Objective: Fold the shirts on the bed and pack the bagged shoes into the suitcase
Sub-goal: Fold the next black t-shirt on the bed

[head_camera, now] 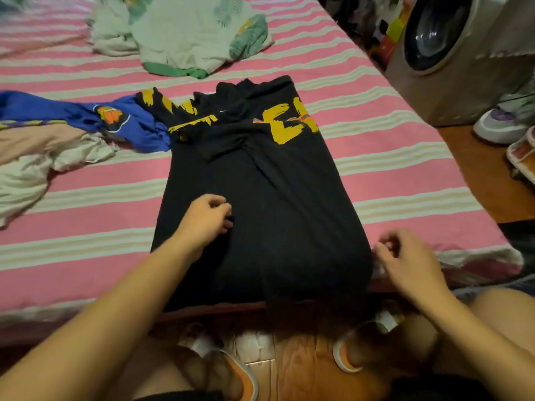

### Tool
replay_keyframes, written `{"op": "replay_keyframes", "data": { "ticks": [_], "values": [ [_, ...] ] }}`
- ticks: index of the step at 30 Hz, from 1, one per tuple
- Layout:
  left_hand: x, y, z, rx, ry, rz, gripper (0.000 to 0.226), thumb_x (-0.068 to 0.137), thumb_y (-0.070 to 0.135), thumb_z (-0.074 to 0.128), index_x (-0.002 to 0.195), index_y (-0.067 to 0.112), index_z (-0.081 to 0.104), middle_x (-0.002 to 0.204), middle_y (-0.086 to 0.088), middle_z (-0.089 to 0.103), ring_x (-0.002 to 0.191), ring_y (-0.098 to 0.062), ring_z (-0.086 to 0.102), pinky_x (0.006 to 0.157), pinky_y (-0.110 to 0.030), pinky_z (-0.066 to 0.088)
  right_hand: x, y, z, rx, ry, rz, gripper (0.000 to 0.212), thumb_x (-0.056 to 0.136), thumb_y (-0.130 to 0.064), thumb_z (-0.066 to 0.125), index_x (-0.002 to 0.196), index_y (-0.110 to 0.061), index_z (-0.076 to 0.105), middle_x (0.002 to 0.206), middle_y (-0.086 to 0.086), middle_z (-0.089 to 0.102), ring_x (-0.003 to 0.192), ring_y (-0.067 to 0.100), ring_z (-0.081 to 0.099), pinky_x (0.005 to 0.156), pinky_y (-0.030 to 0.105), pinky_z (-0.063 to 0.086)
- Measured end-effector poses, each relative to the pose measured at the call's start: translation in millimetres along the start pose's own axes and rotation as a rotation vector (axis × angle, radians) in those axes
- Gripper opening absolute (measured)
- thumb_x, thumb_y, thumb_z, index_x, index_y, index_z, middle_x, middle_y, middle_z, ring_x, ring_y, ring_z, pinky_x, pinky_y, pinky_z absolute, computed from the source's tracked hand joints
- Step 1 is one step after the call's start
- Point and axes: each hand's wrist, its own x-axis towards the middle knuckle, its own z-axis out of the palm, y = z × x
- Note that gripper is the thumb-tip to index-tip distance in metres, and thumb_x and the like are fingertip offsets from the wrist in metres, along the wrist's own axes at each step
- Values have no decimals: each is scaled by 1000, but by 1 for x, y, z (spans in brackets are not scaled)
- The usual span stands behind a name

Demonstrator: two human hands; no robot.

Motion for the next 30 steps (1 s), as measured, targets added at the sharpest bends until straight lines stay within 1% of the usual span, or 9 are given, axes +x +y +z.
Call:
{"op": "replay_keyframes", "data": {
  "ticks": [2,7,10,13,16,20,24,27,30],
  "values": [
    [-45,-26,8,84,-12,31,10,100,18,58,96,17,67,88,-7,74,66,-20,71,65,-33,55,4,10,3,77,-35,140,16,94,-29,65,101,-16,60,94,5,62,83,21,58,71,36,46],
    [-99,-51,43,353,-47,65,24,90,47,69,85,25,63,72,5,70,71,-14,68,70,-34,55,-2,-5,23,104,-130,162,42,90,-31,72,65,-2,54,69,22,59,62,31,55,56,35,40],
    [-105,-54,56,400,8,85,28,93,40,68,79,18,59,71,2,63,72,-17,62,66,-35,50,-10,-7,16,217,-143,166,38,96,-28,66,69,-7,49,66,13,52,61,24,49,56,34,35],
    [-119,-59,66,244,104,104,29,101,30,55,79,12,48,71,-2,54,69,-21,55,63,-38,44,-21,-1,12,311,-123,139,32,99,-24,60,74,-12,44,64,5,44,60,19,41,56,35,32],
    [-125,-66,71,289,89,49,26,102,32,51,82,18,45,76,-1,57,73,-22,57,69,-41,48,-22,12,21,251,-146,176,26,96,-19,65,80,-14,46,68,3,53,68,23,53,62,38,43],
    [-112,-44,50,540,50,44,28,95,50,53,80,26,55,77,4,68,71,-21,67,73,-41,57,2,3,2,-49,-83,-1,19,91,-22,67,92,-17,49,84,2,59,77,23,56,62,35,38],
    [-67,11,13,608,188,166,24,97,49,51,85,28,56,84,5,66,78,-20,62,69,-37,48,74,-48,-26,-112,-101,-268,7,94,-19,59,101,-21,57,93,1,63,84,22,58,70,35,44],
    [-4,46,-11,567,215,178,18,97,44,56,100,27,61,105,0,69,97,-24,63,82,-37,47,147,-93,-26,-233,-162,-409,8,95,-18,56,99,-19,63,99,4,66,91,25,60,73,32,43],
    [69,65,-23,458,267,113,39,99,39,58,129,14,57,130,-11,62,118,-31,59,95,-38,44,224,-131,-10,-321,-123,-490,17,92,-12,52,102,-11,67,106,12,69,97,33,61,74,34,46]
  ]
}}
